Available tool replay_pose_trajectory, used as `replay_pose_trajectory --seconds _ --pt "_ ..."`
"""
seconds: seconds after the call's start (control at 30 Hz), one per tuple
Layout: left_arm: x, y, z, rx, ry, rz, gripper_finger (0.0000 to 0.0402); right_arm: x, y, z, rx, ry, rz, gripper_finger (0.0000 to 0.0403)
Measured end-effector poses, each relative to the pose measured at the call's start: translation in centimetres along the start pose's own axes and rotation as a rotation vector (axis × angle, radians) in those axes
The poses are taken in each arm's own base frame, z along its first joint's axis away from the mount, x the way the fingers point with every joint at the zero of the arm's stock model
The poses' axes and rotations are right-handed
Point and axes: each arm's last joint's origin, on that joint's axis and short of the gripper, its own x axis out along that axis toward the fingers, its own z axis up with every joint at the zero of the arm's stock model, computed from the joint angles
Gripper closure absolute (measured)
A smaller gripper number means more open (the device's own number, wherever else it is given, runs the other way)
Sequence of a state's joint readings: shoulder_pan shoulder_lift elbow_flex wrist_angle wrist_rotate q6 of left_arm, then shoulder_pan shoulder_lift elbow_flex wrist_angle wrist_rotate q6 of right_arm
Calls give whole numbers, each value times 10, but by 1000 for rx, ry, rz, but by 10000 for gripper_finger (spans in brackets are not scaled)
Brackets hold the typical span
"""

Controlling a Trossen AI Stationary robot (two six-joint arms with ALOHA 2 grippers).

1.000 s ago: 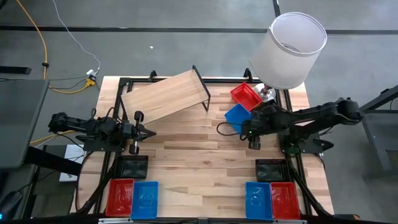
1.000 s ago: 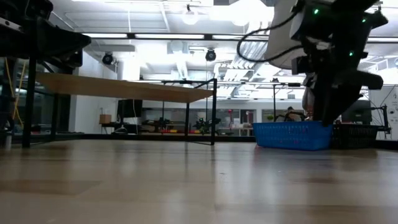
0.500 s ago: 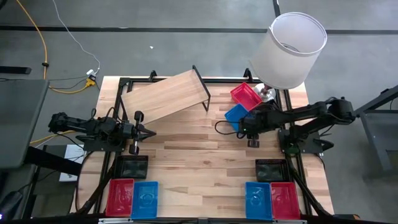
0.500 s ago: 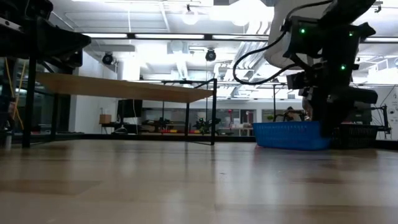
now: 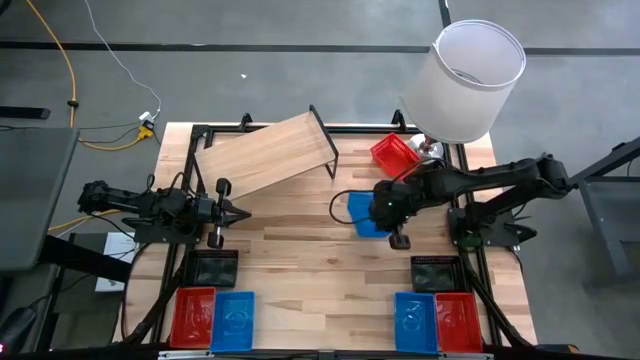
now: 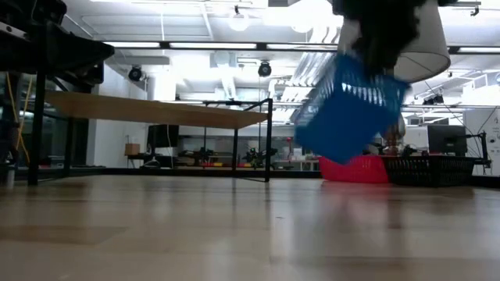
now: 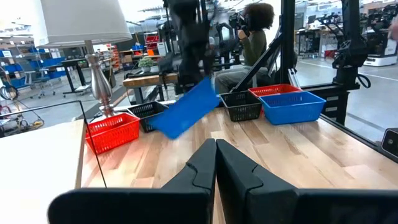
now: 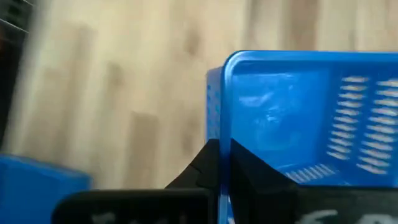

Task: Stack baskets on shelf by color
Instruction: Put the top right blue bin on the shelf

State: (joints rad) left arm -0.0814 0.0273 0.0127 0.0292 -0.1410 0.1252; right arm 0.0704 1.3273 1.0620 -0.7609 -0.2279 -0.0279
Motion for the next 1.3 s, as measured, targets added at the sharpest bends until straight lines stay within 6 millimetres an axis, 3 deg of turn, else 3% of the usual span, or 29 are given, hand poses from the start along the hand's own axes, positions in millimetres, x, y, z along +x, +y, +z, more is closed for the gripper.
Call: replay_pose_trajectory --seconds 0.2,0.33,0.53,0.87,1.1,1.3 --pt "0 0 0 1 0 0 398 -20 23 36 -158 -239 35 401" --pt "0 0 0 1 0 0 398 -31 17 54 -206 -338 -123 402" --pt "0 0 0 0 0 0 398 -31 -11 94 -316 -274 -367 402" --pt "0 0 0 1 0 0 398 11 -88 152 -440 7 -656 402" --pt "0 0 0 0 0 1 398 35 -132 163 -439 216 -658 403" --pt "0 0 0 1 0 0 398 41 -147 164 -430 308 -658 403"
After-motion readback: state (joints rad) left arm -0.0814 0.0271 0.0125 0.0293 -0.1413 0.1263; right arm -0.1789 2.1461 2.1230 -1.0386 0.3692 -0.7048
